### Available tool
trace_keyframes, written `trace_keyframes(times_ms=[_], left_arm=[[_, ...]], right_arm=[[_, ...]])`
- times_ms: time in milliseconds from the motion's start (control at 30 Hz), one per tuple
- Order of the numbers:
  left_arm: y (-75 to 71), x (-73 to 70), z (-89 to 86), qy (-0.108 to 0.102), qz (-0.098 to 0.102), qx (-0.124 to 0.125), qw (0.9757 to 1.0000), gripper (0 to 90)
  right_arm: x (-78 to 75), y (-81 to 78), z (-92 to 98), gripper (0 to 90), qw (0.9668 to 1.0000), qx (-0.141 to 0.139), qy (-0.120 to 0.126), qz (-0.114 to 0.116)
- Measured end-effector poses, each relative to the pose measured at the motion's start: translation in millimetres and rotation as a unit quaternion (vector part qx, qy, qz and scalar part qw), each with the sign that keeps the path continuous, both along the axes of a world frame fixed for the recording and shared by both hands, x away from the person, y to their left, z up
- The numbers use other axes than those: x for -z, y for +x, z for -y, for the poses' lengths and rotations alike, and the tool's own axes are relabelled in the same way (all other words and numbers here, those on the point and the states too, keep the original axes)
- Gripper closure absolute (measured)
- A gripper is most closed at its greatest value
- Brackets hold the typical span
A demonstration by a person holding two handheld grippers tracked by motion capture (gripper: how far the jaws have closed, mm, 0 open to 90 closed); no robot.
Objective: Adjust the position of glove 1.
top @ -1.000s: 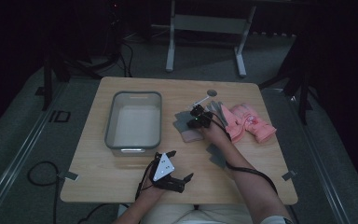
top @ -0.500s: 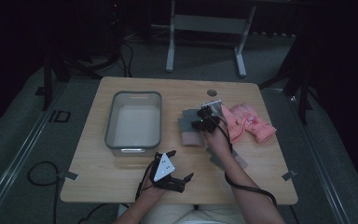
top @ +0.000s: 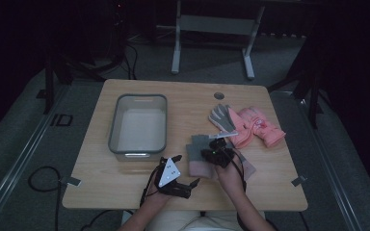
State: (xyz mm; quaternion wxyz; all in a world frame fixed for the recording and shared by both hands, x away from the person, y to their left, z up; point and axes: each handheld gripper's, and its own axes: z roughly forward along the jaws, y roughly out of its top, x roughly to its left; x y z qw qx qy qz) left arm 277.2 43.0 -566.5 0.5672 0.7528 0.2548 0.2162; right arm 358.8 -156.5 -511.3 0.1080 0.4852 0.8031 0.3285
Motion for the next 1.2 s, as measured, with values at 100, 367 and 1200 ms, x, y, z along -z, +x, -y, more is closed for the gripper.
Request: trace_keyframes(times_ms=[100, 367, 1200], left_arm=[[0.0, 0.0, 0.0, -0.001, 0.000, 0.000, 1.0000, 0.0], [0.1, 0.0, 0.2, 0.001, -0.001, -0.001, 1.0000, 0.0], [1.7, 0.0, 0.0, -0.003, -0.007, -0.001, 1.0000, 0.0]], right_arm=[[7.6, -6.7, -2.6, 84.8, 0.9999, -0.005, -0.011, -0.003], [30.1, -9.0, -9.0, 83.4, 0.9998, 0.003, -0.012, -0.018], [-8.9, 2.7, 96.5, 64.4, 0.9936, -0.068, -0.058, 0.069]])
